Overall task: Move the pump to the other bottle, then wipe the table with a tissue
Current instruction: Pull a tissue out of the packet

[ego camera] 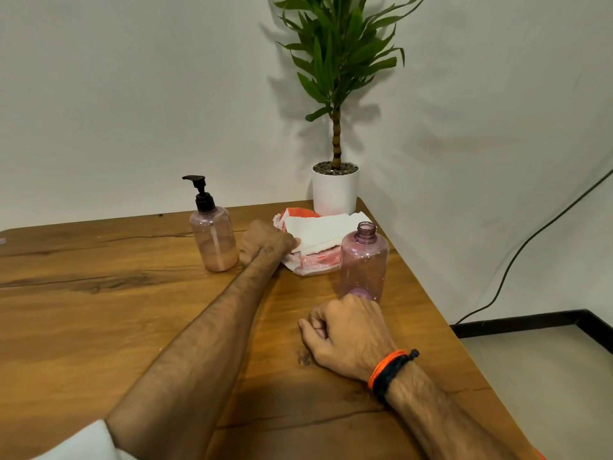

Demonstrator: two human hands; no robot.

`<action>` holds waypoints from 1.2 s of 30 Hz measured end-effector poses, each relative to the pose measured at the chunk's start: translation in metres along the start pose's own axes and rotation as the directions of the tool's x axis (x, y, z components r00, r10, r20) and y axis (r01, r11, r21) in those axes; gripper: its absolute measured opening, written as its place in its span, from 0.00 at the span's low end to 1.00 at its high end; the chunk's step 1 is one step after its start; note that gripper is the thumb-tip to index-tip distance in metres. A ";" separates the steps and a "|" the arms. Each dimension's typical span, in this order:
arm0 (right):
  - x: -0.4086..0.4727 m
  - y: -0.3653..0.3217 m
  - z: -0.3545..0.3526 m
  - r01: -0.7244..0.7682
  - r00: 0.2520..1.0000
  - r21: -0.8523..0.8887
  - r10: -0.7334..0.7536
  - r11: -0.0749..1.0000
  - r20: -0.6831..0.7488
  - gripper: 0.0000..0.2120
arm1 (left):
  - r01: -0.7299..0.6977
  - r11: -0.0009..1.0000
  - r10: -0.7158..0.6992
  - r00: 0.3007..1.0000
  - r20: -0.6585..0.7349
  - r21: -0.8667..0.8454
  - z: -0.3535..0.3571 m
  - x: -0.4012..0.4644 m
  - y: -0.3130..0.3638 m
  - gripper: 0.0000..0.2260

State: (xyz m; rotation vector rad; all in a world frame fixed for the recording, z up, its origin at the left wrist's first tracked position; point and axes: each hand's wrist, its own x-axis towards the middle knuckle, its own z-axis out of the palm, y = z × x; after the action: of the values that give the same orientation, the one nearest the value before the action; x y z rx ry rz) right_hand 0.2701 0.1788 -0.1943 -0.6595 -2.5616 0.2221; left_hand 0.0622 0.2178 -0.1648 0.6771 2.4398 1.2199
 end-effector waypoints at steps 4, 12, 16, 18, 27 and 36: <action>0.000 0.000 0.001 -0.014 1.000 0.002 0.014 1.000 -0.002 0.21 | -0.100 0.994 0.101 0.994 -0.037 0.034 -0.009 -0.005 -0.004 0.15; 0.001 0.000 0.002 -0.018 1.000 -0.011 0.018 1.000 -0.006 0.21 | -0.097 0.977 0.125 0.982 -0.139 0.191 -0.004 -0.008 -0.001 0.20; 0.001 -0.001 0.001 -0.029 1.000 -0.003 0.029 1.000 0.006 0.21 | -0.238 0.936 0.290 0.938 -0.189 0.258 -0.003 -0.009 -0.003 0.18; 0.001 -0.001 0.001 -0.035 0.999 -0.003 0.035 0.999 0.009 0.21 | -0.272 0.932 0.327 0.917 -0.228 0.241 -0.003 -0.011 -0.004 0.15; 0.001 0.000 0.002 -0.033 0.999 0.005 0.033 0.999 0.002 0.21 | -0.371 0.929 0.352 0.883 -0.311 -0.003 -0.001 -0.006 -0.010 0.17; 0.001 -0.001 0.002 -0.041 0.999 0.005 0.041 0.999 0.006 0.21 | -0.460 0.887 0.416 0.833 -0.366 -0.040 0.004 -0.009 -0.015 0.11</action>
State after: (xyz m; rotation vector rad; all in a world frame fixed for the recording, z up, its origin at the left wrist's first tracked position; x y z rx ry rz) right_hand 0.2679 0.1788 -0.1955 -0.7108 -2.5539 0.2447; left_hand 0.0678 0.2077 -0.1780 1.1147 2.5292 1.7942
